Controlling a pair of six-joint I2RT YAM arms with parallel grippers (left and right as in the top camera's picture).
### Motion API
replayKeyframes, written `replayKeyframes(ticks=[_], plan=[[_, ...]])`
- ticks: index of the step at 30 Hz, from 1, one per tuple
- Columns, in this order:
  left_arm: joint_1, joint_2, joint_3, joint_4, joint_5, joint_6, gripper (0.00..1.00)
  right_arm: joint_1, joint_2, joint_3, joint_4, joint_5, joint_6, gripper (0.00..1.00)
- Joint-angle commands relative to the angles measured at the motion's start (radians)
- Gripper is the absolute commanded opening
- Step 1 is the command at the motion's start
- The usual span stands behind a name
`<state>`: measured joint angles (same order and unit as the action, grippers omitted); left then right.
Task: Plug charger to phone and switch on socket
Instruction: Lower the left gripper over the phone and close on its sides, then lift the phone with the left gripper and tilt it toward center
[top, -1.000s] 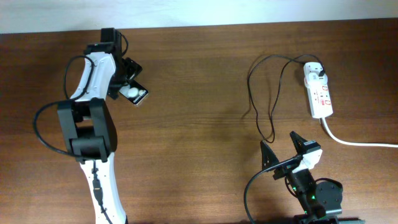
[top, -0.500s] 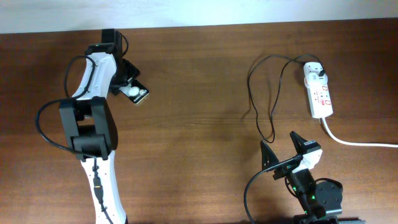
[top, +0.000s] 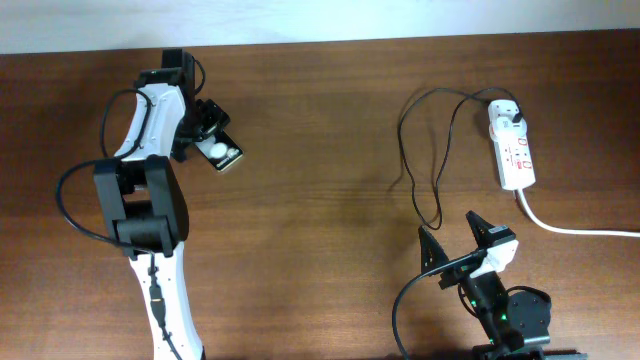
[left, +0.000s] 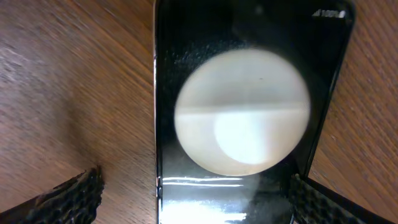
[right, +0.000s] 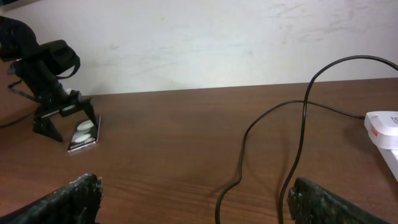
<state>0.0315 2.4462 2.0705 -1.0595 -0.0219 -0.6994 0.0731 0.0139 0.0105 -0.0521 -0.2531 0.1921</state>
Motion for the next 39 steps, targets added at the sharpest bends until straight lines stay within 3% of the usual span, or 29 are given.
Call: replayKeyframes(ticks=[1,7,18,34,36,38,39], plan=[[-0.002,0.057,0.043,-0.057,0.033,0.020,0.99,0.005,-0.007,-0.005,-0.004,-0.009,0.008,0.99],[-0.003,0.057,0.186,-0.147,0.033,0.020,0.99,0.005,-0.007,-0.005,-0.004,-0.009,0.008,0.99],[-0.057,0.061,0.185,-0.128,-0.058,0.055,0.99,0.005,-0.007,-0.005,-0.004,-0.009,0.008,0.99],[-0.037,0.191,0.182,-0.153,-0.053,0.074,1.00,0.005,-0.007,-0.005,-0.004,-0.009,0.008,0.99],[-0.037,0.191,0.182,-0.152,-0.054,0.097,0.93,0.005,-0.007,-0.005,-0.004,-0.009,0.008,0.99],[-0.037,0.191,0.182,-0.154,-0.054,0.114,0.79,0.005,-0.007,-0.005,-0.004,-0.009,0.008,0.99],[-0.037,0.191,0.182,-0.154,-0.053,0.114,0.76,0.005,-0.007,-0.005,-0.004,-0.009,0.008,0.99]])
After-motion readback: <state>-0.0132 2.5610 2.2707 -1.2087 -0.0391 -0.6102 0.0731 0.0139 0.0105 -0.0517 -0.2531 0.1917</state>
